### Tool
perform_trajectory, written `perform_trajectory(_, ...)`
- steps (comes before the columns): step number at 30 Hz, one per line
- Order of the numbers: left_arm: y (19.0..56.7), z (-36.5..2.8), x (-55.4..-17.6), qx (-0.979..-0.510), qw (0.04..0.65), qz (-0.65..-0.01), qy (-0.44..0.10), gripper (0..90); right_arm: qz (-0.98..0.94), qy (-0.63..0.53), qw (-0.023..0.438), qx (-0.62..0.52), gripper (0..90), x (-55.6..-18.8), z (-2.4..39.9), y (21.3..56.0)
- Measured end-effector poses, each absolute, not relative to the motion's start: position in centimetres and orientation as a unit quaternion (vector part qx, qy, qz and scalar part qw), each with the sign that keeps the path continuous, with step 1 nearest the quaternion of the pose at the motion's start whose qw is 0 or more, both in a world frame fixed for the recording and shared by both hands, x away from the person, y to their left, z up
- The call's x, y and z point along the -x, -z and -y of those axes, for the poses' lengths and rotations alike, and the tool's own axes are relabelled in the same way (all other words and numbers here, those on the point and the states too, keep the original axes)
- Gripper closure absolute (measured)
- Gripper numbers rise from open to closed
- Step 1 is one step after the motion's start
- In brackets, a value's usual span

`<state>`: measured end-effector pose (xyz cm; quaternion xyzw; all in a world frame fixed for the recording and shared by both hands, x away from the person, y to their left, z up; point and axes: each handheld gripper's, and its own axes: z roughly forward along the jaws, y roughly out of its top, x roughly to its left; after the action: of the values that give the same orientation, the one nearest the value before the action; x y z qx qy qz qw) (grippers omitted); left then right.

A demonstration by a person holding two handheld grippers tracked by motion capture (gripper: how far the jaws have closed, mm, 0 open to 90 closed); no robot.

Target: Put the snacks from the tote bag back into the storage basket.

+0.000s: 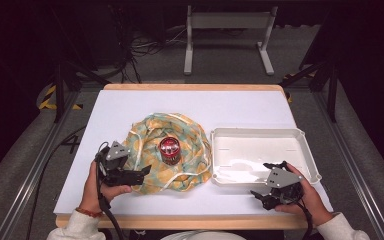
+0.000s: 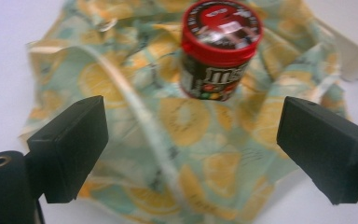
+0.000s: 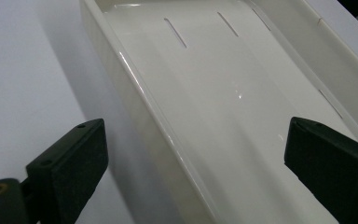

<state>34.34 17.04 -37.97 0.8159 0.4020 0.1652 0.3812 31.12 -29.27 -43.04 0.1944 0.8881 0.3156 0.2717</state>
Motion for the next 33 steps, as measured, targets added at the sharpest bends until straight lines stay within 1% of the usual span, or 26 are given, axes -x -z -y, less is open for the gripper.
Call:
perform_trajectory(3, 37.5, -15.9, -34.8, -0.825, 0.373, -0.395, -0.157, 10.1, -0.889, -0.315, 0.27, -0.194, 6.8, -31.2, 29.3, 43.0)
perform_trajectory(6, 37.0, -14.5, -35.3, -0.829, 0.366, -0.391, -0.16, 10.7, -0.889, -0.314, 0.27, -0.193, 6.8, -31.1, 29.3, 43.0)
perform_trajectory(9, 36.7, -13.3, -35.6, -0.842, 0.358, -0.366, -0.168, 11.9, -0.888, -0.315, 0.272, -0.194, 6.8, -31.1, 29.3, 43.0)
perform_trajectory(15, 36.8, -11.4, -36.9, -0.852, 0.346, -0.361, -0.154, 14.6, -0.889, -0.315, 0.271, -0.192, 6.9, -31.0, 29.3, 43.0)
perform_trajectory(20, 36.8, -10.4, -38.0, -0.857, 0.332, -0.371, -0.134, 15.4, -0.889, -0.315, 0.272, -0.192, 6.9, -31.1, 29.3, 43.0)
perform_trajectory(23, 37.0, -9.6, -38.9, -0.86, 0.302, -0.391, -0.126, 15.4, -0.889, -0.315, 0.272, -0.191, 6.9, -31.1, 29.2, 43.1)
perform_trajectory(29, 37.3, -9.0, -40.7, -0.844, 0.288, -0.439, -0.114, 16.0, -0.889, -0.316, 0.271, -0.192, 6.9, -31.1, 29.3, 43.1)
perform_trajectory(33, 37.6, -8.9, -41.6, -0.84, 0.279, -0.454, -0.105, 16.0, -0.889, -0.315, 0.27, -0.192, 6.9, -31.1, 29.3, 43.1)
